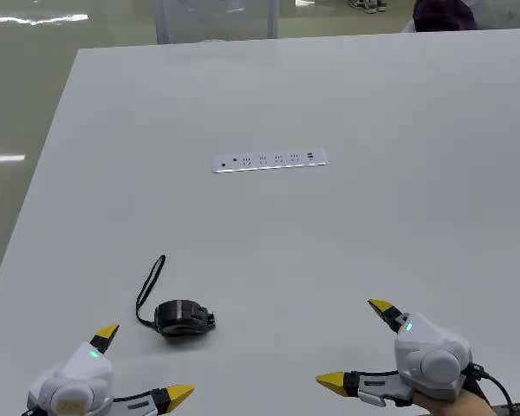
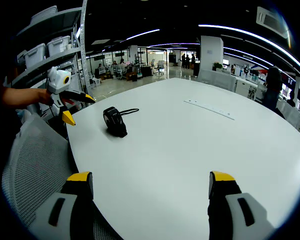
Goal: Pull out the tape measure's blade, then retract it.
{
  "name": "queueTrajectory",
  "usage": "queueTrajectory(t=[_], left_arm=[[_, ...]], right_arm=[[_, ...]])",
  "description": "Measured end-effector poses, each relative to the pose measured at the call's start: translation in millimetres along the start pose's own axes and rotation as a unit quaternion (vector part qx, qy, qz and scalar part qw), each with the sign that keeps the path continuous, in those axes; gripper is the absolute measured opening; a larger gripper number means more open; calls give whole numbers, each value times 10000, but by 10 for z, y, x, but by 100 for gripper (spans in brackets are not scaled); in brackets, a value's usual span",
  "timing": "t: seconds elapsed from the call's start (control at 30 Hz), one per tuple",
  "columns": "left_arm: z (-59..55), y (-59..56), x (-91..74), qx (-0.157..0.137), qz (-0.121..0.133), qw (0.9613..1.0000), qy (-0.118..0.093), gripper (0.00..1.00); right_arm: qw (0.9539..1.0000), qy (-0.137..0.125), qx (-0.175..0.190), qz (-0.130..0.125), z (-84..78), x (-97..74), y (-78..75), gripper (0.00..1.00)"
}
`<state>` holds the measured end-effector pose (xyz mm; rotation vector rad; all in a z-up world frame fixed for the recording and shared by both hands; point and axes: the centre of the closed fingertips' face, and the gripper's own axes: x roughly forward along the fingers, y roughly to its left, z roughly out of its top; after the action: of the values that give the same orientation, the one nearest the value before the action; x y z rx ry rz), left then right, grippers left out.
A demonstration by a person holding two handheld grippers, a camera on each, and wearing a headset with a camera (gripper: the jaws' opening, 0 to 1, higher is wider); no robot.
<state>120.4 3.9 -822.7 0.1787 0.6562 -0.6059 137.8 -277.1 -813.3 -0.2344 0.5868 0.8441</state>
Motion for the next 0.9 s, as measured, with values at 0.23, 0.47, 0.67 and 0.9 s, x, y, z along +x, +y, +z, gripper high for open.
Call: queueTrajectory(t=[0.23, 0.47, 0.67, 0.9], left_arm=[[7, 16, -21, 7, 14, 10000, -16, 99], [7, 33, -28, 30, 24, 10000, -13, 99], [-3, 30, -34, 60, -17, 10000, 25, 98], [-9, 30, -30, 137, -79, 9998, 79, 95]], right_arm=[[10000, 24, -17, 33, 0, 12, 21, 98], [10000, 42, -38, 52, 5, 21, 27, 97], [9999, 85, -40, 66, -18, 25, 31, 96], [9999, 95, -62, 72, -15, 23, 20, 96]])
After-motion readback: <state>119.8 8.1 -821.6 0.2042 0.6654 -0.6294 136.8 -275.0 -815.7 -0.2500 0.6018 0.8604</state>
